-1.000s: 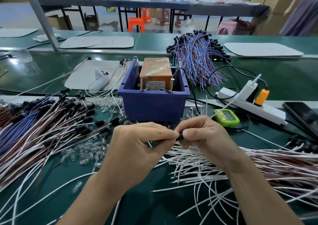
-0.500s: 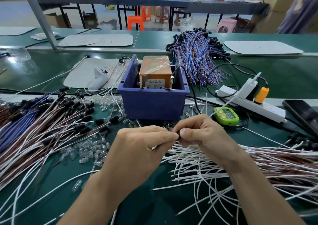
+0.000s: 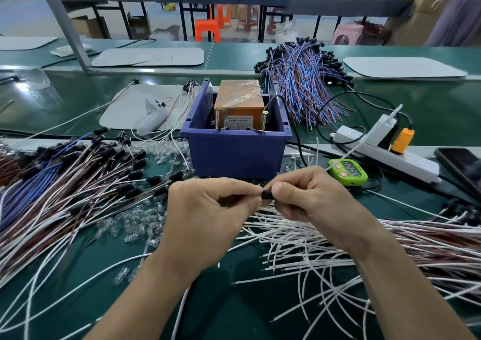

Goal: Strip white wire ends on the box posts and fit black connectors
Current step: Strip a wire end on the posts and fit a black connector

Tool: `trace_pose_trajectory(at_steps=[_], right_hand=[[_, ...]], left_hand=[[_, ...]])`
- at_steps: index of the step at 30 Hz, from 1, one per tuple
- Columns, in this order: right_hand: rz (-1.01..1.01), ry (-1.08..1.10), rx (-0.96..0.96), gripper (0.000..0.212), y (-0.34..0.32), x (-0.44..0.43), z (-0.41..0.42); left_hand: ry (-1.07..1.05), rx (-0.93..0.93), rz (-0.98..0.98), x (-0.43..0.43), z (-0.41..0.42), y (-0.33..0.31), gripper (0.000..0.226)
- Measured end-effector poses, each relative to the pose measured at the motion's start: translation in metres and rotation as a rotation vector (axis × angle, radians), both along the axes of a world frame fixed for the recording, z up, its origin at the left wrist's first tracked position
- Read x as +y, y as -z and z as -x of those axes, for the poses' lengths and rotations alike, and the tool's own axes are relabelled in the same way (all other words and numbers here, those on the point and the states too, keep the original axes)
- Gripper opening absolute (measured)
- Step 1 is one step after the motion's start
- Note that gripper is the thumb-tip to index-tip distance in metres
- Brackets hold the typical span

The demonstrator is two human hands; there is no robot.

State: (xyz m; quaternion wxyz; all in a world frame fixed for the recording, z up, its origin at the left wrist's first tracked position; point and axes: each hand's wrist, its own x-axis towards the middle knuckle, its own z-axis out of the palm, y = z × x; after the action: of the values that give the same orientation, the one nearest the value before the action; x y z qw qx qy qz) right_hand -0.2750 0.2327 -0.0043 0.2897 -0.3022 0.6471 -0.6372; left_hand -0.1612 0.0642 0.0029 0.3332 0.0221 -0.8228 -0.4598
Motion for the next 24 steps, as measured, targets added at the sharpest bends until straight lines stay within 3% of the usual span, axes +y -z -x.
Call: trace_pose_trajectory(at_steps=[5, 13, 18, 21, 24], right_hand=[[-0.027, 0.029, 0.025, 0.028, 0.001, -0.001, 0.001], [-0.042, -0.014, 0.084, 0.027, 0.003, -0.001, 0.001], [0.111, -0.007, 0.01, 0.019, 0.001, 0.004, 0.005], [0.198, -0.002, -0.077, 0.034, 0.001, 0.008, 0.007], [0.283, -0.065, -0.178, 0.043, 0.003, 0.008, 0.007]], left_hand=[[0.039, -0.114, -0.12, -0.002, 0.008, 0.002, 0.028], [0.076, -0.005, 0.038, -0.006, 0.001, 0.004, 0.021], [0.061, -0.013, -0.199, 0.001, 0.005, -0.002, 0.023], [0.092, -0.021, -0.376, 0.004, 0.005, -0.003, 0.019], [0.117, -0.036, -0.385, 0.006, 0.003, -0.004, 0.021]])
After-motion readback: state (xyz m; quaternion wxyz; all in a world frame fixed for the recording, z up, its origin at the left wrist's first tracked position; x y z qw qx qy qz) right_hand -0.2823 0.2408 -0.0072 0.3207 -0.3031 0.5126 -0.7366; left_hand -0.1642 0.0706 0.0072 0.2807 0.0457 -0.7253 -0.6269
